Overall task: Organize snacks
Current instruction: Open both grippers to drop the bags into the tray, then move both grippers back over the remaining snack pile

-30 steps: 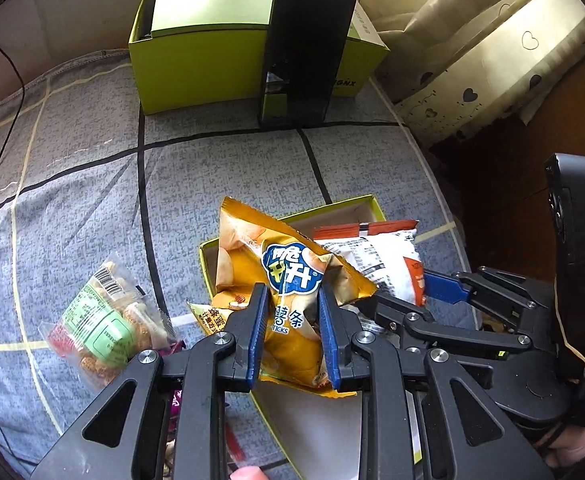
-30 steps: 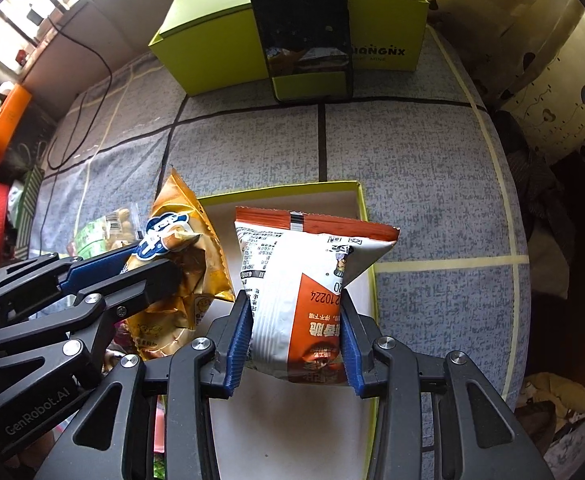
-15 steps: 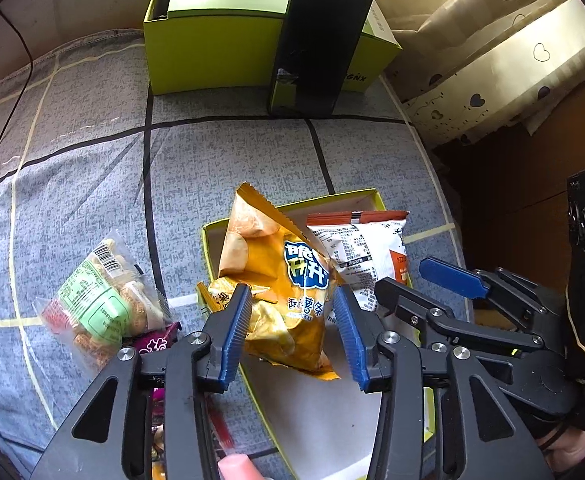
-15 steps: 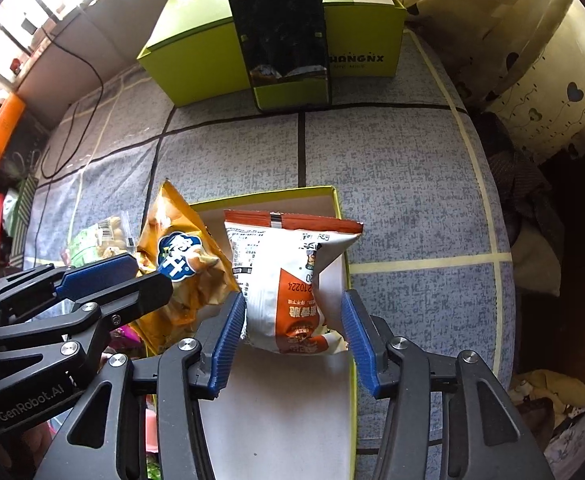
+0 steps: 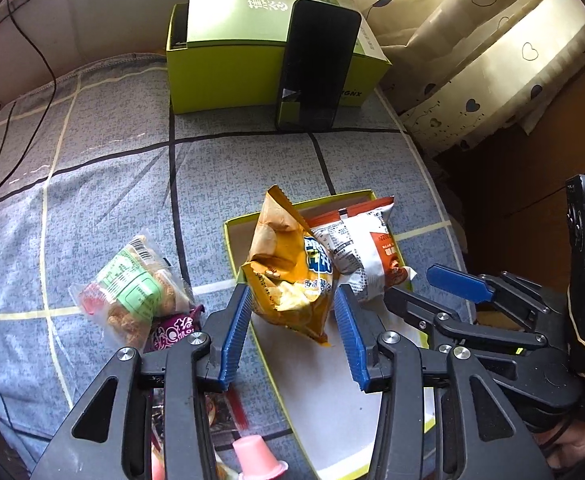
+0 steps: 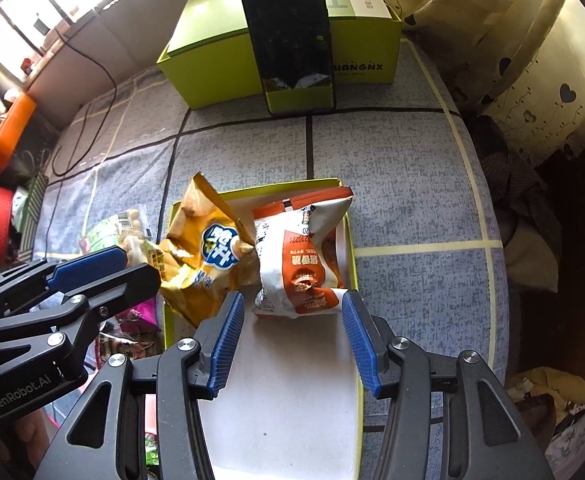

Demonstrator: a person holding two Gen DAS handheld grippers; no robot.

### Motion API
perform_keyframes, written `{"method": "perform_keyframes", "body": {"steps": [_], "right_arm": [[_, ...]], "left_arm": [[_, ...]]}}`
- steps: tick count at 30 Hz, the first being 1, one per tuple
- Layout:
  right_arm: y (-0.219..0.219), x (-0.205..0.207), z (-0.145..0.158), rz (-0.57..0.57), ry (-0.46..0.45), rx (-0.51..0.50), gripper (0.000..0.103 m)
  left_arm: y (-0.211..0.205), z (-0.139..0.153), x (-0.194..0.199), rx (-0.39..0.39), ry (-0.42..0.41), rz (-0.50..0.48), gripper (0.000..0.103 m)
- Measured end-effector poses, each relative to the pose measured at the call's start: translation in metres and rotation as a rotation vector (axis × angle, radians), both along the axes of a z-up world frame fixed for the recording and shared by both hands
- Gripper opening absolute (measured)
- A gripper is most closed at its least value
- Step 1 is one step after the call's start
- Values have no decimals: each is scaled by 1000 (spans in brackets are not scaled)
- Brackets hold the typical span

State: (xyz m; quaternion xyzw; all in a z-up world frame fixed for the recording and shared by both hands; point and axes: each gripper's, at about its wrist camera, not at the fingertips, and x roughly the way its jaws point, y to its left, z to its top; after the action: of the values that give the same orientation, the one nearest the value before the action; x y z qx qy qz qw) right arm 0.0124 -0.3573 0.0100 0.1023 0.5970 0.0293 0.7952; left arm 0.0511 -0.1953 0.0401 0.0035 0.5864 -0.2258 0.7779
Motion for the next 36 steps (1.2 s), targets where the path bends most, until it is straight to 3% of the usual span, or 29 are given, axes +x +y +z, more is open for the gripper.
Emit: {"method": "perform_keyframes", "body": {"steps": [16, 36], "right_arm": [[54, -37, 10, 97, 20, 33, 50], [123, -61, 26, 244, 15, 10, 50]], "left_arm": [[65, 8, -39, 123, -32, 97, 44], [113, 8, -71, 123, -23, 162, 44]]}}
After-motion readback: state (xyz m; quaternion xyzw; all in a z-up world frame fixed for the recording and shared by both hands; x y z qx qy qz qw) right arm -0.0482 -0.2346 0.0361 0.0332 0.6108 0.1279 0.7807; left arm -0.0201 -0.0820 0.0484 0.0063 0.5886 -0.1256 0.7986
